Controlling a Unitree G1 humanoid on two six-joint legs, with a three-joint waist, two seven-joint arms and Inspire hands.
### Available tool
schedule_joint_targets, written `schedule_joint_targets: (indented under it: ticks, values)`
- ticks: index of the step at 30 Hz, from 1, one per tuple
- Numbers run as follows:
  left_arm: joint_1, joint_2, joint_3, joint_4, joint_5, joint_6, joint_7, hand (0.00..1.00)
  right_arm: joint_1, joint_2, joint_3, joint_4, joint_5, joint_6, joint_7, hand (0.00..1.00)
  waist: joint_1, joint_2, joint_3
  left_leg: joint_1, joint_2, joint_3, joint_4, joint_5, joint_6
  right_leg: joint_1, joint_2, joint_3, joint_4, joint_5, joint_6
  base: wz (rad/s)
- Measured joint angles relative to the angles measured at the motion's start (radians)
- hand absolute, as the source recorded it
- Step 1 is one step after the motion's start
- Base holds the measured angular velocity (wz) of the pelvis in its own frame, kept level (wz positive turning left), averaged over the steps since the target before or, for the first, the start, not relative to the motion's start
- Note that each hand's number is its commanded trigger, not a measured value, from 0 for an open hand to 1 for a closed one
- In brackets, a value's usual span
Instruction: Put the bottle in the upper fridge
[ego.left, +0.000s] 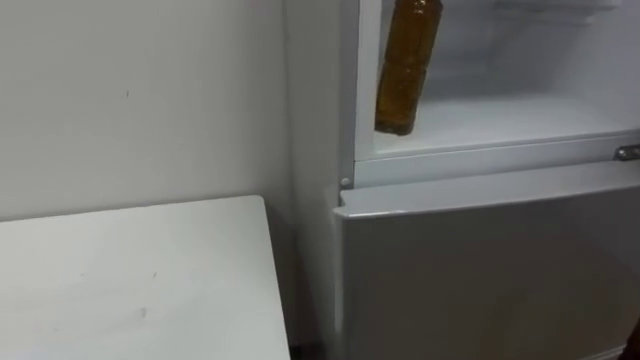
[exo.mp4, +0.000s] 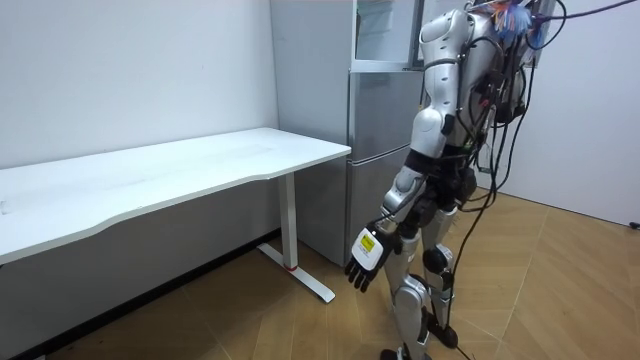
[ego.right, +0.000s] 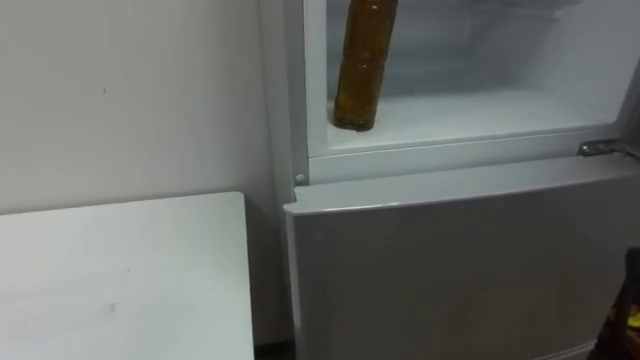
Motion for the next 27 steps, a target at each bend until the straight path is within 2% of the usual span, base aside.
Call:
schedule_joint_targets:
  ticks: [3,6,9,14,21,24,27]
  values:
    - [-0.007,0.010,-0.020,-0.003,0.000,0.004,0.001,0.00,-0.048,-0.001,0.066,-0.046,-0.077,-0.001,0.116,0.00,0.017,-0.002,0.0014,0.002,0.005,-0.004,0.000,0.000,-0.001,0.017,0.004,-0.008,-0.023,0.006,0.000,0.10]
    - [-0.006,0.013,-0.022,-0.005,0.000,0.010,0.005,0.00,-0.075,-0.001,0.103,-0.048,-0.105,0.000,0.170,0.00,0.025,0.000,0.0003,0.000,0.008,-0.016,0.000,-0.001,-0.001,0.031,0.007,-0.023,-0.051,0.015,0.000,0.13]
    - [-0.010,0.013,-0.033,-0.007,0.003,0.022,0.007,0.00,-0.087,0.000,0.118,-0.048,-0.142,0.001,0.229,0.00,0.042,-0.003,0.0030,-0.007,0.009,-0.024,-0.001,-0.001,-0.002,0.030,0.008,-0.028,-0.052,0.016,-0.001,0.06]
    - [-0.011,0.013,-0.090,-0.007,0.007,0.027,0.007,0.00,-0.087,0.001,0.199,-0.030,-0.180,0.002,0.306,0.00,0.044,0.002,0.0039,-0.012,0.012,-0.033,0.000,-0.001,-0.002,0.041,0.010,-0.041,-0.070,0.022,-0.004,0.03]
    - [-0.011,0.017,-0.137,-0.007,0.008,0.033,0.007,0.00,-0.089,0.003,0.225,-0.015,-0.182,0.011,0.384,0.00,0.042,0.007,0.0053,-0.009,0.013,-0.047,-0.001,-0.001,-0.002,0.062,0.010,-0.058,-0.088,0.025,-0.005,0.06]
    - [-0.012,0.019,-0.139,-0.007,0.008,0.046,0.005,0.00,-0.088,0.003,0.226,-0.012,-0.185,0.030,0.431,0.00,0.043,0.003,0.0050,-0.004,0.013,-0.049,-0.001,-0.001,-0.002,0.063,0.010,-0.059,-0.087,0.025,-0.005,0.01]
    - [-0.011,0.024,-0.139,-0.007,0.008,0.059,0.002,0.00,-0.088,0.003,0.228,0.015,-0.239,0.027,0.465,0.00,0.043,0.000,0.0051,-0.002,0.013,-0.048,-0.001,-0.001,-0.003,0.063,0.010,-0.059,-0.084,0.025,-0.005,0.00]
